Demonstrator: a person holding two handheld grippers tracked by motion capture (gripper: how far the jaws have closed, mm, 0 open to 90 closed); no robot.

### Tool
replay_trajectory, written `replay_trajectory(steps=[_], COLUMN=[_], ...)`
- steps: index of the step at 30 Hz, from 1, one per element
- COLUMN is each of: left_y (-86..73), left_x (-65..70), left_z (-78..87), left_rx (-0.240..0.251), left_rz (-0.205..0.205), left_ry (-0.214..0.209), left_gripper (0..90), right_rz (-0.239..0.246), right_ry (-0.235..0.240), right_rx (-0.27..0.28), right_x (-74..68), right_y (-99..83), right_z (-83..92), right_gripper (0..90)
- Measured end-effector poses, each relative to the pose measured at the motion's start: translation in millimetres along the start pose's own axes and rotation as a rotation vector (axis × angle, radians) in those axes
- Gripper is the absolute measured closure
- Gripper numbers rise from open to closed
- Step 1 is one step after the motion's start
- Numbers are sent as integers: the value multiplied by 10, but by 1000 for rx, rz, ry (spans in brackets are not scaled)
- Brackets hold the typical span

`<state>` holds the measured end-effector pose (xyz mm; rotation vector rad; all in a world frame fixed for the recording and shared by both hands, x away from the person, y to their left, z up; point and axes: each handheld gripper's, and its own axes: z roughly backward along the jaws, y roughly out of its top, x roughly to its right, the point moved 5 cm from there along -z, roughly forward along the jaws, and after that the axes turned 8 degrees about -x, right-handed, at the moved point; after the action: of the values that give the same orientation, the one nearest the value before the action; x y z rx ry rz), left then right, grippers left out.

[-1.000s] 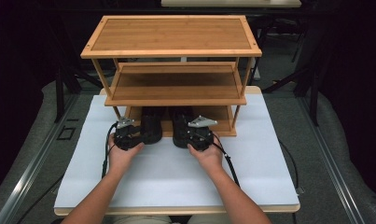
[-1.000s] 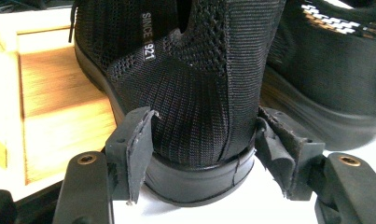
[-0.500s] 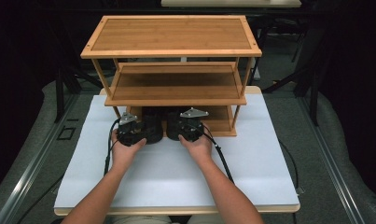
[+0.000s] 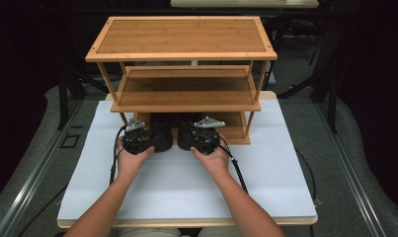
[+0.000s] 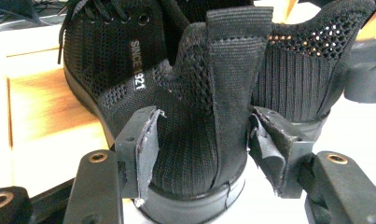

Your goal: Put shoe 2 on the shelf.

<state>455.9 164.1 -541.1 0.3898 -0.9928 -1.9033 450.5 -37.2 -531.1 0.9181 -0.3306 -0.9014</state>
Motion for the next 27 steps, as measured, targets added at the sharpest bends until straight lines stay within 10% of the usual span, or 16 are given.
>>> replay_trajectory(steps=[27], left_y=[-50], left_x=[2], left_z=[404], left_rx=[24], left_rz=[3], left_ry=[3], left_gripper=[427], right_rz=[33], right_ry=[-77], right_rx=[-17], right_x=[80], right_y=[-36], right_z=[552], right_gripper=[591])
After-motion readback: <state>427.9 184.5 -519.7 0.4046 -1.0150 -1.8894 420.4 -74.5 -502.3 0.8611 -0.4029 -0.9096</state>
